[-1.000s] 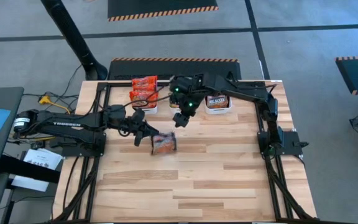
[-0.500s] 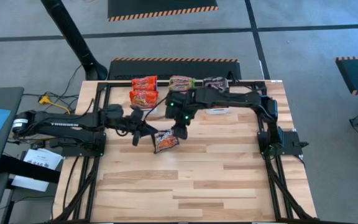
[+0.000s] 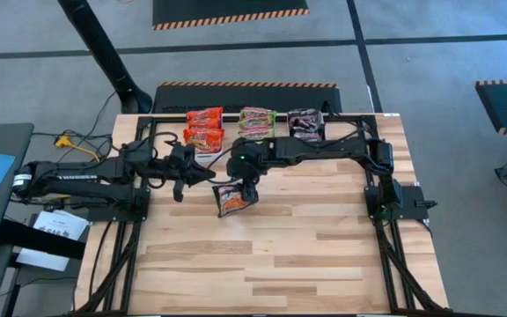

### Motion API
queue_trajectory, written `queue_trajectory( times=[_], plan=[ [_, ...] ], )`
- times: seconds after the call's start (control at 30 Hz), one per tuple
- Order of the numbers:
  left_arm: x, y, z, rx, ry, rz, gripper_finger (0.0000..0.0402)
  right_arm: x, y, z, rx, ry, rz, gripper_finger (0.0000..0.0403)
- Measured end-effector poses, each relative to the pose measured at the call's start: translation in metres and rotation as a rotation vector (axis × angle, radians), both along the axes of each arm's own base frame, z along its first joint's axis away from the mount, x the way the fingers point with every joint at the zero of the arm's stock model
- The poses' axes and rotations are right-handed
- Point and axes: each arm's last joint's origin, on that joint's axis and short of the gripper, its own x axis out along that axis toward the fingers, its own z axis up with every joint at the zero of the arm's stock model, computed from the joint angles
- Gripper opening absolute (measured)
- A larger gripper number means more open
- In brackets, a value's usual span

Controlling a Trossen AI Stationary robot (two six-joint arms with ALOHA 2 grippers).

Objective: Sort Maruchan noodles
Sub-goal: Put the black noodle pack into the right white bin

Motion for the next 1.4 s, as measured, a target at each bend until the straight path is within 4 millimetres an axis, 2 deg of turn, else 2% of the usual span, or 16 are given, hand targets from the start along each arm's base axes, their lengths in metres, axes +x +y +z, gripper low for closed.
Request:
queue_trajectory(
  times=[0.13,0.6,0.87,1.2,1.4],
  plan=[
    [0.0,0.0,-0.001,-0.022,0.004,-0.001,0.0,0.002,0.0,-0.009,-0.018,-0.049,0.01,0.0221],
    [0.002,0.001,-0.005,-0.032,0.049,0.023,0.0,-0.007,0.009,-0.051,-0.067,-0.02,0.018,0.0221],
    [0.002,0.001,-0.006,-0.036,0.053,0.019,0.0,-0.012,0.007,-0.066,-0.061,-0.009,0.001,0.0221],
    [0.001,0.0,-0.017,-0.174,0.17,-0.003,0.0,-0.012,0.007,-0.068,-0.034,-0.011,-0.037,0.0221],
    [0.001,0.0,-0.012,-0.144,0.122,0.01,0.0,-0.007,0.017,-0.068,-0.071,-0.064,0.021,0.0221]
  ],
)
